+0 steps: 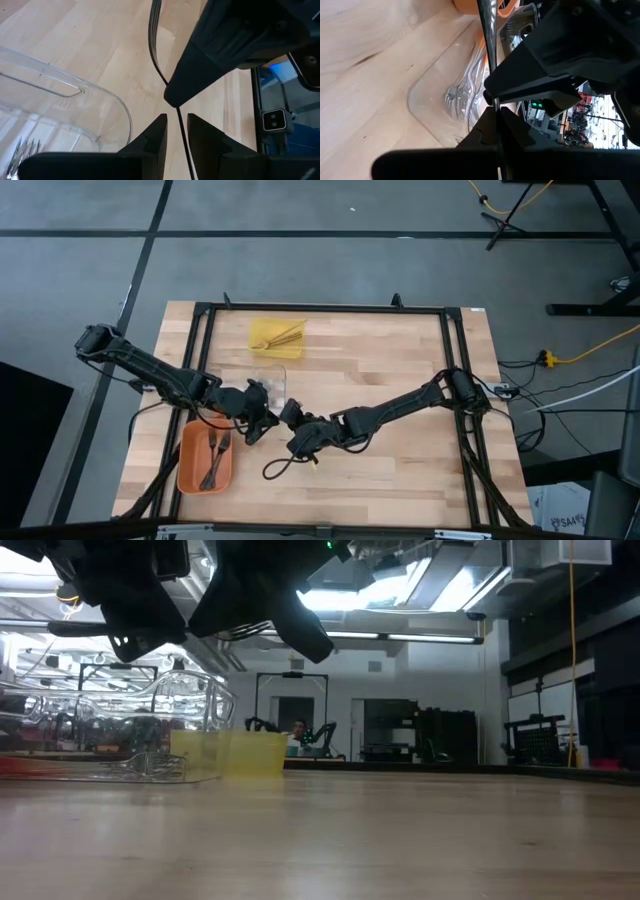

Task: Sort silverware by color (type)
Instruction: Put the black fork into the orange bin

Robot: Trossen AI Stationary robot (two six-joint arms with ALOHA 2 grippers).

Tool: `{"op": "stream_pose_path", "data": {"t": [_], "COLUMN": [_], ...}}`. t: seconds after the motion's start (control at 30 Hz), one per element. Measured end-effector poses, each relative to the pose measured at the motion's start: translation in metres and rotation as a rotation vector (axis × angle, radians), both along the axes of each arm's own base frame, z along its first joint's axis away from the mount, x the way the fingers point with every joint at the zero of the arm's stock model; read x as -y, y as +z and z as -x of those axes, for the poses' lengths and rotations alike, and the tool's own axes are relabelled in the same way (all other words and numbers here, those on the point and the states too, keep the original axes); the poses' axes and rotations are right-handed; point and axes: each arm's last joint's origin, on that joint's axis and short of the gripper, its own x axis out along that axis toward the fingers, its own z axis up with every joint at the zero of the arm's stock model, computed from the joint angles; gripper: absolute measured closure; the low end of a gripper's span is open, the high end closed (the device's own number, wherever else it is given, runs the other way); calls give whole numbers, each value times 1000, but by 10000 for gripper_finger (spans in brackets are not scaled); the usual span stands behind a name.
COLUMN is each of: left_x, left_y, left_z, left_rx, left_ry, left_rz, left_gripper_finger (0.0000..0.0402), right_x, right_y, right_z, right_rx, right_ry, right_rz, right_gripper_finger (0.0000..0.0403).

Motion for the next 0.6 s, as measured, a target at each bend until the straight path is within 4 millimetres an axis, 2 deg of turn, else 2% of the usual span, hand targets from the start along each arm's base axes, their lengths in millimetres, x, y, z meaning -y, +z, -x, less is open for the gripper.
{"op": "stream_pose_path", "data": {"t": [0.17,0.43,0.6], "left_x": [0,0,0], "left_y": [0,0,0], "left_z": [0,0,0], "left_rx": [0,-4,-4], "left_ry": [0,0,0], "left_rz": [0,-1,-1], "left_gripper_finger": [342,393,397], "right_x": [0,0,0], "right_y": [0,0,0], "right_z": [0,0,0], "right_rx": [0,-1,-1], "right_ry": [0,-1,0], "right_rz": [1,1,2], "right_gripper_finger": [403,403,403]}}
